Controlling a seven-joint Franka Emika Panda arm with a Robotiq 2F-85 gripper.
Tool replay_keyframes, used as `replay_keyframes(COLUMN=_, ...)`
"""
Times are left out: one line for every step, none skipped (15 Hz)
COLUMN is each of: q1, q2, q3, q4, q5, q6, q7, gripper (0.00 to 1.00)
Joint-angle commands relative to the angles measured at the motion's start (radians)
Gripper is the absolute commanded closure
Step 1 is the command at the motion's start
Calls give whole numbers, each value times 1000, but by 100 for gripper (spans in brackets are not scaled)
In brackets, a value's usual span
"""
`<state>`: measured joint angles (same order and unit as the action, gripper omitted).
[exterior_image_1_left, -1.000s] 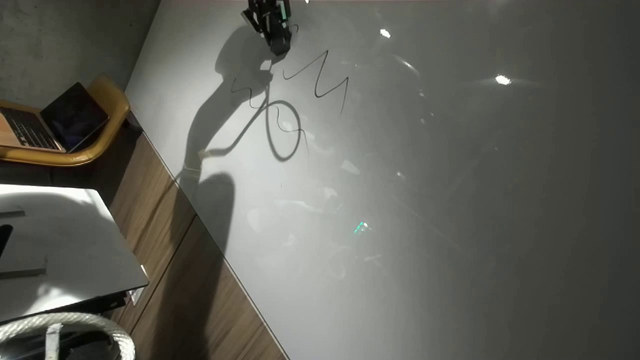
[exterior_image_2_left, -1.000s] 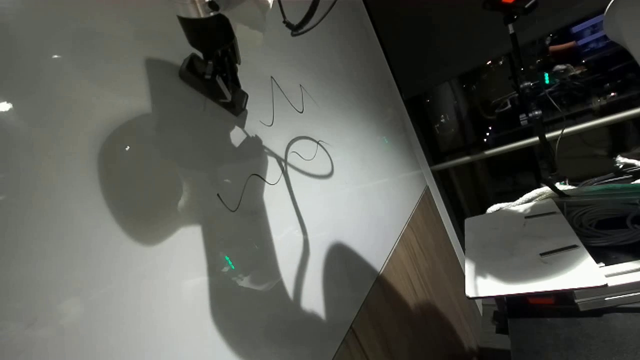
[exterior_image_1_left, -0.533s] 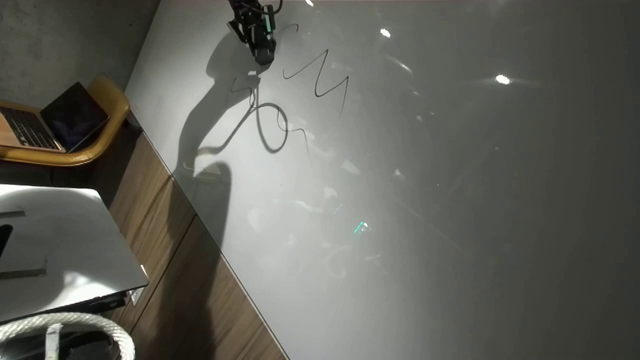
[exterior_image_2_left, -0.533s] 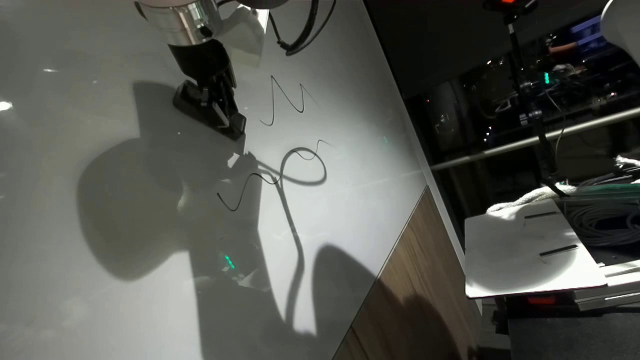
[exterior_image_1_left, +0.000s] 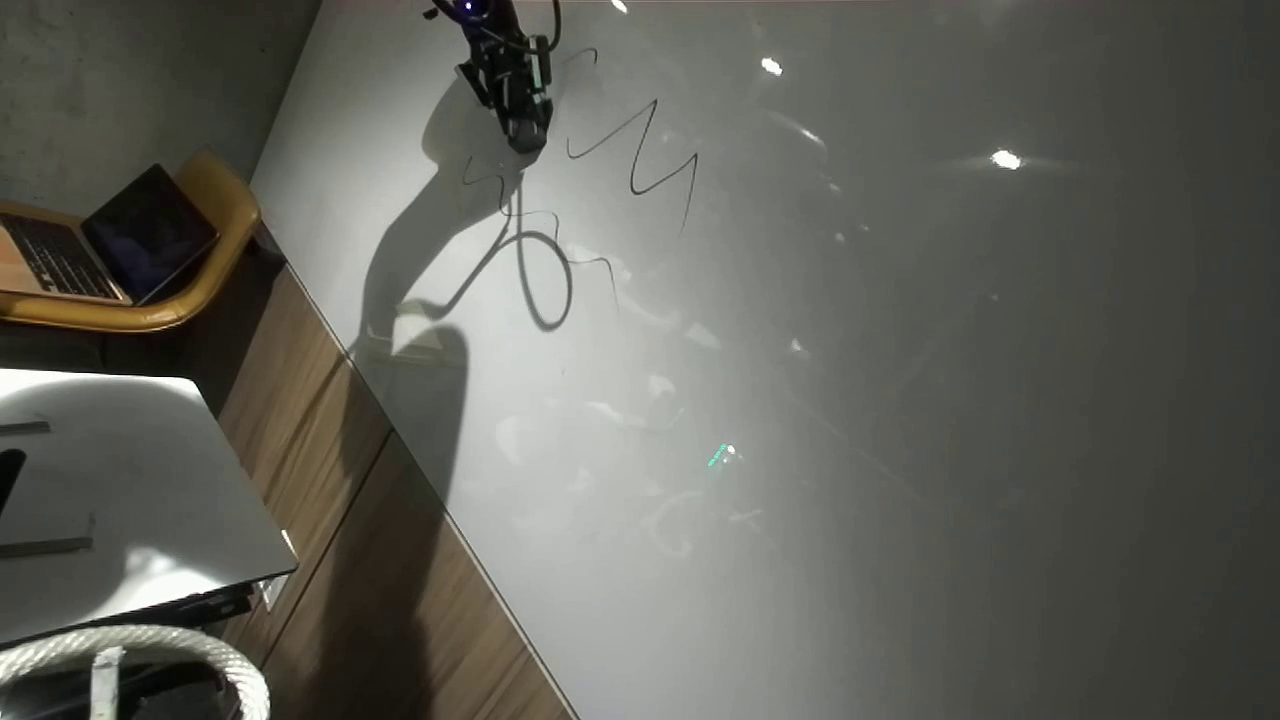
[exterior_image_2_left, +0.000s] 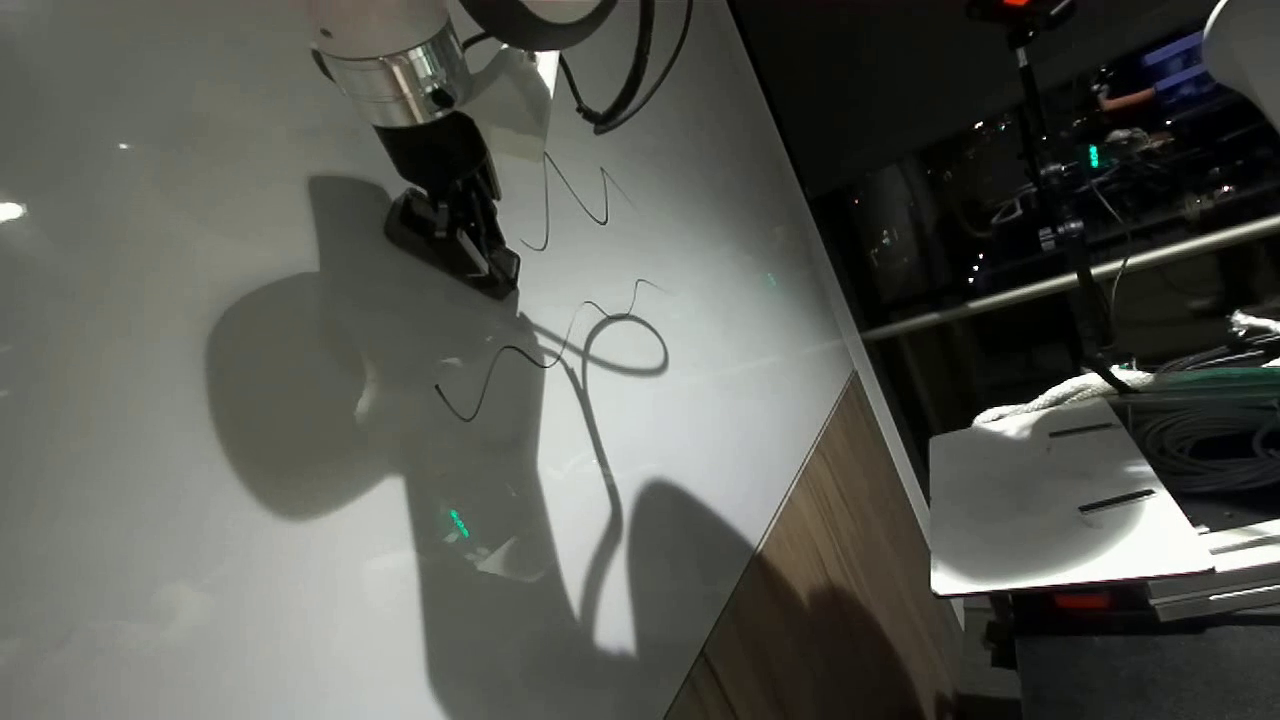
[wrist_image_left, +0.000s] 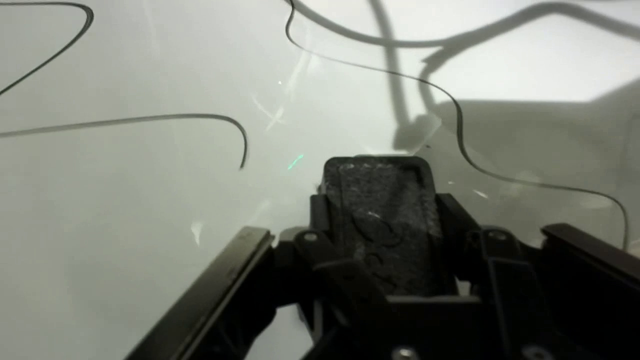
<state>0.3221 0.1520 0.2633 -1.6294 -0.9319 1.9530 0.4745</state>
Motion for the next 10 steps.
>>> replay_keyframes(q1=-78, q2=-45, q3=-64, q4=-68, q5=22, q6=116, q7=-49, gripper=71)
replay_keyframes(q1=-91, q2=-63, q3=-75, q4=-91, q5=29, q6=130, q7=-54, gripper=71)
replay_keyframes(q1=-106, q2=-85, q3=-86, q4=-116, q5=34, q6=144, q7=-61, gripper=71)
replay_keyframes(q1=-121, q2=-102, q3=-98, q4=-136, q5=37, q6=156, q7=-68, gripper=71)
replay_keyframes(q1=-139, q2=-125, q3=-111, q4=-157, q5=42, q6=172, q7=-79, gripper=71)
replay_keyframes(q1=-155, q2=-144, q3=-123, q4=-173, q5=42, q6=185, q7=-88, gripper=71)
replay_keyframes(q1=-170, q2=-161, q3=-135, q4=-186, q5=42, q6=198, q7=-97, gripper=71)
replay_keyframes(q1=-185, q2=-179, q3=-146, q4=-198, q5=41, q6=210, q7=-105, gripper=71)
replay_keyframes(q1=-201, q2=-198, q3=-159, q4=-206, q5=45, q6=221, q7=-116, gripper=71)
replay_keyframes(q1=-216, q2=-213, q3=-171, q4=-211, q5=48, q6=234, q7=-128, gripper=71)
